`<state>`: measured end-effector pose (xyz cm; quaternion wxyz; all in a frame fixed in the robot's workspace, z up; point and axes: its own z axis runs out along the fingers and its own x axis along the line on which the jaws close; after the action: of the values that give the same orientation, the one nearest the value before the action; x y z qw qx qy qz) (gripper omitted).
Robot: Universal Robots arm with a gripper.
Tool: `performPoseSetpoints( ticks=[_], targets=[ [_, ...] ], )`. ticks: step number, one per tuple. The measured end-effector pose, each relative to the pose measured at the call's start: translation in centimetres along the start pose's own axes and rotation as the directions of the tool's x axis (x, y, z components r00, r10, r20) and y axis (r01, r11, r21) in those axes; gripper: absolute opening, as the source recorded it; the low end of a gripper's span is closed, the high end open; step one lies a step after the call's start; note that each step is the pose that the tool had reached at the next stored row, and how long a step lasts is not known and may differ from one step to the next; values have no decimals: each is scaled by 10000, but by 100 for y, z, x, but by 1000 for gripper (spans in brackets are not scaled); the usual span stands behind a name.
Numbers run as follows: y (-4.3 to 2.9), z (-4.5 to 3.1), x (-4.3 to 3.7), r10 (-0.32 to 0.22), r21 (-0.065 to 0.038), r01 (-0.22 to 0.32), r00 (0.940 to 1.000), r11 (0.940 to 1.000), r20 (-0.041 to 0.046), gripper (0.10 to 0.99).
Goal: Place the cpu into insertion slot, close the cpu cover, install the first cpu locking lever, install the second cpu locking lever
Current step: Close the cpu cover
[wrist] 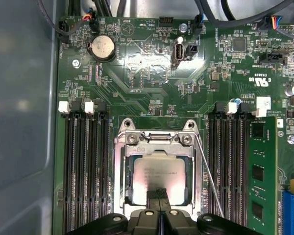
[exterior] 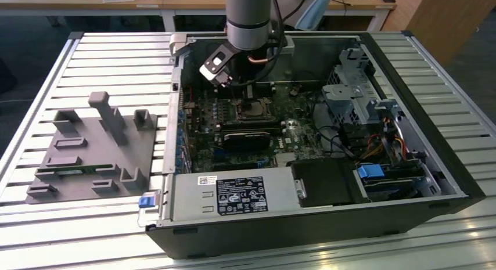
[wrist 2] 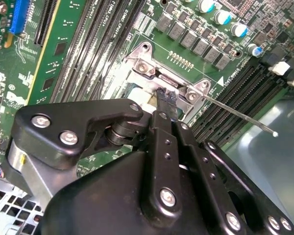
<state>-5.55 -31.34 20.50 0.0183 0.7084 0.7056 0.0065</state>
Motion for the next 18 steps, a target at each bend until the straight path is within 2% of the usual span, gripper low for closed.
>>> performPoseSetpoints(
  ticks=[4, 14, 18],
  targets=[
    [1, -38, 0, 0, 0, 0, 10000, 10000, 0, 106],
    [9, -39, -1, -2, 1, 2, 10000, 10000, 0, 106],
    [42, -37, 0, -1, 13, 1, 10000, 10000, 0, 106]
  ],
)
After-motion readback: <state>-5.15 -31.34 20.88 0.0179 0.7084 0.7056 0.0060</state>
